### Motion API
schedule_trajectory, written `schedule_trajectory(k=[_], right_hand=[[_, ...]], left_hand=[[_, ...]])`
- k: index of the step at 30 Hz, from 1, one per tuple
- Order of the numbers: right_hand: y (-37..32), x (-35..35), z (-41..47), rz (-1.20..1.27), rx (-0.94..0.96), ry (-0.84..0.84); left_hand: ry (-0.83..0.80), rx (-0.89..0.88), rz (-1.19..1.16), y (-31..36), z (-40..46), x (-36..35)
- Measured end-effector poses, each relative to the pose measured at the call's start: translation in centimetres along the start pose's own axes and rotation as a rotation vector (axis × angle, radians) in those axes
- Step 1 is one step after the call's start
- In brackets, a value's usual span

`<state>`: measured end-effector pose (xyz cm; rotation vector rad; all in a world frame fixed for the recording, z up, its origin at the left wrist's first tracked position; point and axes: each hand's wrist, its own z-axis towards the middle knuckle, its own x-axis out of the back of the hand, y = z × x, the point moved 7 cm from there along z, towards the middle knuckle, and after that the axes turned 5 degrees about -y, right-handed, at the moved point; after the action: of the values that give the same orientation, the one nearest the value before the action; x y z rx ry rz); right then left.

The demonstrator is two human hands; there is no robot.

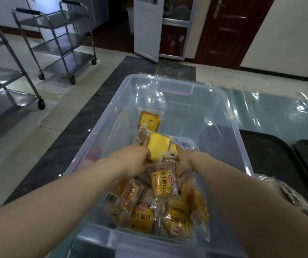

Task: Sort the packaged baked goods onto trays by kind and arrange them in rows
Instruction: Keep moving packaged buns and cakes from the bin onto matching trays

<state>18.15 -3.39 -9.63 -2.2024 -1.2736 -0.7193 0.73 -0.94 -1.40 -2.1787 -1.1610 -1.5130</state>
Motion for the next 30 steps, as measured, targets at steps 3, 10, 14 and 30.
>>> schedule_trajectory(k=[3, 10, 14, 30], right_hand=[[0.0, 0.1, 0.4, -0.245, -0.032, 0.009], [0.0, -0.1, 1.8, -0.239, 0.044, 0.056], [0.1, 0.9, 1.9, -0.197, 0.013, 0.191], [-1.1, 8.0, -1.1, -0.233, -0.059, 0.513]], left_hand=[[-0.183, -0.024, 0.213, 1.5, 2.0, -3.3], [-0.343, 0.052, 0.306, -0.8, 5.1, -7.1], [-0.34, 0.093, 0.33, -1.5, 5.7, -8.2], [0.127, 0.203, 0.26, -1.1, 6.7, 0.3]])
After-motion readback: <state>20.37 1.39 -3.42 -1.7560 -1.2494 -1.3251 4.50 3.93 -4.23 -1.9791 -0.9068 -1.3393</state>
